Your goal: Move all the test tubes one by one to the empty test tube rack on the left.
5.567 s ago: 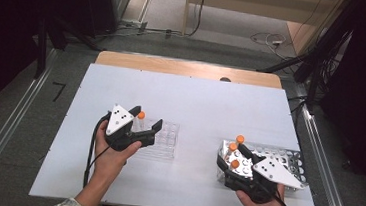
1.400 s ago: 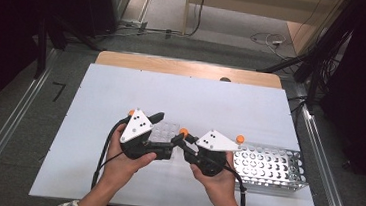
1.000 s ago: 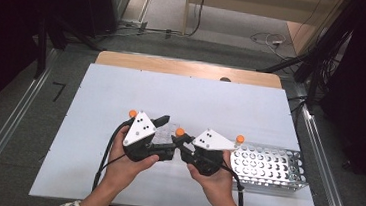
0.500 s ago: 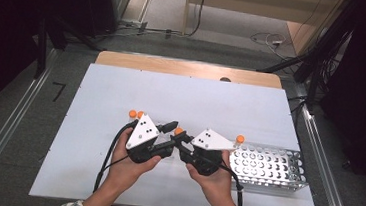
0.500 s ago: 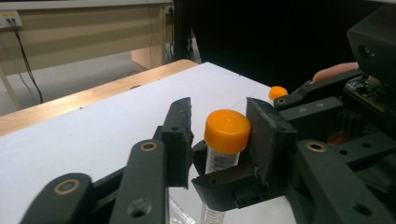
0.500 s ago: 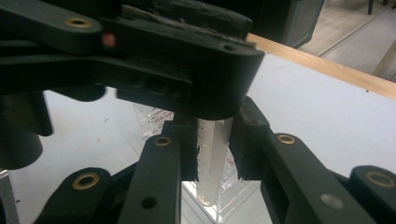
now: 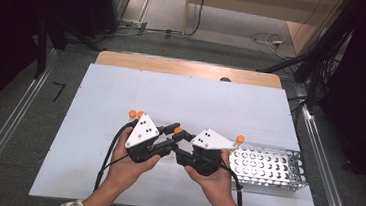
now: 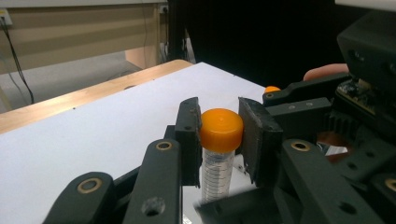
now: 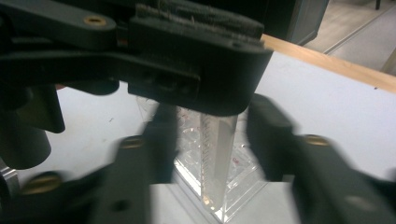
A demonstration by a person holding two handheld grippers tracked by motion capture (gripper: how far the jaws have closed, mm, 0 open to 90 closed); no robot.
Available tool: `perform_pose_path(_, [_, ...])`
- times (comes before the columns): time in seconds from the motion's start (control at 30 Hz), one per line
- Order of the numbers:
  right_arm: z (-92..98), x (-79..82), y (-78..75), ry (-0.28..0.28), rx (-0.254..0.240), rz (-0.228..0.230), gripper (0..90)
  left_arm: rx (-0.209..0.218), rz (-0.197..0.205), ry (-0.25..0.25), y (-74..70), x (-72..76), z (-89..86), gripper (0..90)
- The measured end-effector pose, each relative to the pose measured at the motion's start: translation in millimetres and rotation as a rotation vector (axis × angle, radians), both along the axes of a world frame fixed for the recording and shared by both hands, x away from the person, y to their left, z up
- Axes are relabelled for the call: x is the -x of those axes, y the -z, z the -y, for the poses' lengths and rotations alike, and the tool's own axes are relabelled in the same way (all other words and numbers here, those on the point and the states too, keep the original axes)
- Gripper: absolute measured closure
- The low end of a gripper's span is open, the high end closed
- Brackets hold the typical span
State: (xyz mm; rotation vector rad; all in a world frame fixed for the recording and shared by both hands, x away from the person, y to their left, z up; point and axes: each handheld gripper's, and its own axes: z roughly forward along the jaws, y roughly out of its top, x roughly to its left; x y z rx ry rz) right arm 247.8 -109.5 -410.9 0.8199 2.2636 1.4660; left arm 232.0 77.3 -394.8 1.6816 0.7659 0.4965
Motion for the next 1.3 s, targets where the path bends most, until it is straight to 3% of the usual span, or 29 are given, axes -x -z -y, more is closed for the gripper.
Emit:
perform_pose_path(0.13, [3.4, 0.3, 0.8, 0.028, -0.022, 0.005, 26.4, 0.02, 0.002, -0.029, -3.9, -5.6, -8.7, 71.0])
perform_pose_path(0.3, [10.9, 1.9, 0.0, 0.052, -0.034, 0.006, 19.0, 0.048, 0.006, -0.074, -10.7, -13.9, -22.9, 71.0])
perform_pose_path(0.8, [15.6, 5.5, 3.4, 0.059, -0.04, 0.007, 18.7, -0.003, 0.042, -0.242, -6.4, -39.9, -53.7, 70.8])
perform_pose_path(1.3, [16.1, 6.5, 5.4, 0.055, -0.043, 0.001, 18.5, -0.026, 0.029, -0.285, 5.7, -50.0, -58.4, 70.8])
